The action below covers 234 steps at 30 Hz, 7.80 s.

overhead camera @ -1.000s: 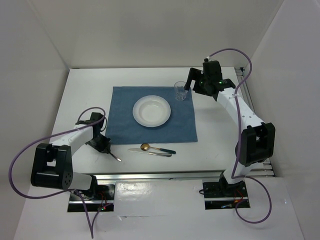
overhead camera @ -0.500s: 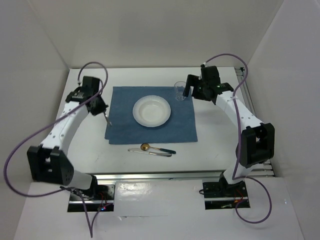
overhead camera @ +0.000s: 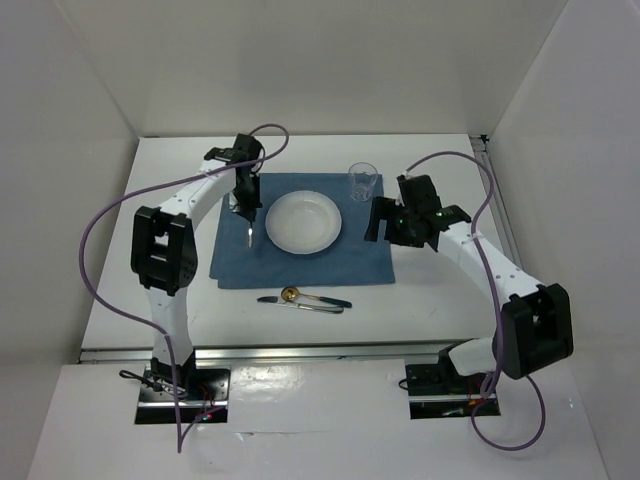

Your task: Set the dinner table for one person

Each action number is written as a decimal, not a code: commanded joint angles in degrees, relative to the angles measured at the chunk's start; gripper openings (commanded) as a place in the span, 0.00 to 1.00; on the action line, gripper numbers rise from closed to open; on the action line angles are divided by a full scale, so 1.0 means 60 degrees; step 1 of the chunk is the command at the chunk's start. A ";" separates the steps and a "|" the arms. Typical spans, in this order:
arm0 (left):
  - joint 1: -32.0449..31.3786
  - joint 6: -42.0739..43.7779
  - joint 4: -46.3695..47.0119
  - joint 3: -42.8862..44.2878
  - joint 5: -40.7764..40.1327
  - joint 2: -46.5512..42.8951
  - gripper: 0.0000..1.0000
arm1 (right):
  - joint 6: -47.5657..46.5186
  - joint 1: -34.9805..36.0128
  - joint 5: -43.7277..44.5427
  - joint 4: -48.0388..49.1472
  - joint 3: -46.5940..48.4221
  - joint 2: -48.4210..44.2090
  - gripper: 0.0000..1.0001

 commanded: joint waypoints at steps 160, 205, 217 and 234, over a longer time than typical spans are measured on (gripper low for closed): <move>-0.0092 -0.1697 -0.1083 -0.0799 -0.1887 -0.3807 0.72 | -0.1740 0.7423 0.1339 0.1404 0.0265 0.4175 0.60; -0.0004 -0.1609 -0.1083 -0.0711 -0.1799 -0.3543 0.72 | -0.3512 0.8259 0.3477 0.2094 -0.1406 0.1334 0.00; -0.0004 -0.1609 -0.1171 -0.0711 -0.1711 -0.3455 0.72 | -0.2343 0.6166 0.3143 0.1742 -0.1143 0.0209 0.00; -0.0004 -0.1609 -0.0995 -0.0887 -0.1623 -0.3543 0.72 | -0.1080 0.1712 0.0798 0.1493 0.0204 0.1288 0.00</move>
